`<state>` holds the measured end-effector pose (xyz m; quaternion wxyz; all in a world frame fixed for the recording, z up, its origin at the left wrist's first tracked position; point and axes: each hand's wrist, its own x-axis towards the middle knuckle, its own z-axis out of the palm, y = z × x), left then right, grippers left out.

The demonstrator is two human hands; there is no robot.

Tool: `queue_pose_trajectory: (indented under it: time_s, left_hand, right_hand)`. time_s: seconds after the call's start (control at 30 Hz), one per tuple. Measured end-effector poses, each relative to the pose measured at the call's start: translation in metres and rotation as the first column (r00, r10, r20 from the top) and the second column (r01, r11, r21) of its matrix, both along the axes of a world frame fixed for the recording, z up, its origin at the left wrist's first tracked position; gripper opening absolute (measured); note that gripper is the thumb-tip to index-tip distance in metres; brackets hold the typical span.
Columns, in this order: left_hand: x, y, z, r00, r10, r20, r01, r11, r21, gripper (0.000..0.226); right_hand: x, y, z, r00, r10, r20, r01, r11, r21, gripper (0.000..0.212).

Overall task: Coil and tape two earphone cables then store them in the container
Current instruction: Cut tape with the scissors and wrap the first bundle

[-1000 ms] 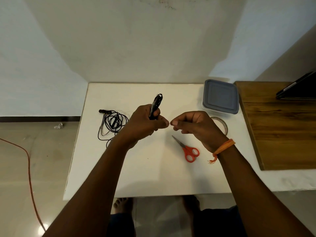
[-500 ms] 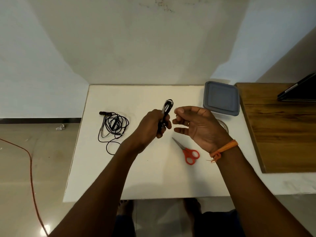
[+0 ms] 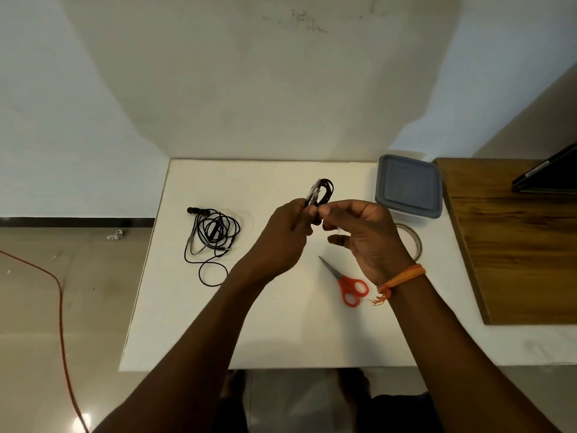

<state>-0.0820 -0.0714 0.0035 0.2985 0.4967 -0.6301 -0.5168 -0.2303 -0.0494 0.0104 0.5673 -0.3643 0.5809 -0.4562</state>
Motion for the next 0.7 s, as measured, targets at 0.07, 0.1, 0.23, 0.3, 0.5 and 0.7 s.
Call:
queue_pose_trajectory:
  time_s: [0.07,0.1,0.23,0.3,0.5,0.7]
  left_hand:
    - [-0.003,0.002,-0.001,0.998,0.017,0.055,-0.015,0.999,-0.035,0.027]
    - [-0.004,0.002,-0.003,0.995,0.023,0.095,-0.018,0.998,-0.060,0.027]
    - [-0.003,0.004,-0.004,0.981,0.001,0.195,0.038,0.980,-0.196,0.029]
    - [-0.002,0.003,-0.003,0.976,-0.028,0.216,0.076,0.974,-0.215,0.030]
    - [0.003,0.003,-0.003,0.967,-0.121,0.223,0.166,0.967,-0.193,0.026]
    - [0.008,0.001,0.006,0.965,-0.252,0.075,0.256,0.965,-0.052,0.024]
  right_hand:
    - [0.001,0.000,0.000,0.999,-0.026,-0.032,0.026,1.000,-0.013,0.004]
    - [0.001,-0.001,0.000,0.998,-0.032,-0.051,0.031,0.999,-0.015,0.004]
    - [-0.001,-0.002,-0.002,0.997,-0.009,-0.076,0.010,1.000,0.009,0.004]
    - [-0.003,-0.002,-0.003,0.998,-0.007,-0.062,0.008,1.000,0.025,0.005]
    - [-0.005,-0.001,-0.003,0.998,0.035,-0.047,-0.034,0.999,0.026,0.017]
    - [-0.003,-0.003,-0.001,0.992,0.002,-0.126,-0.003,1.000,-0.004,0.006]
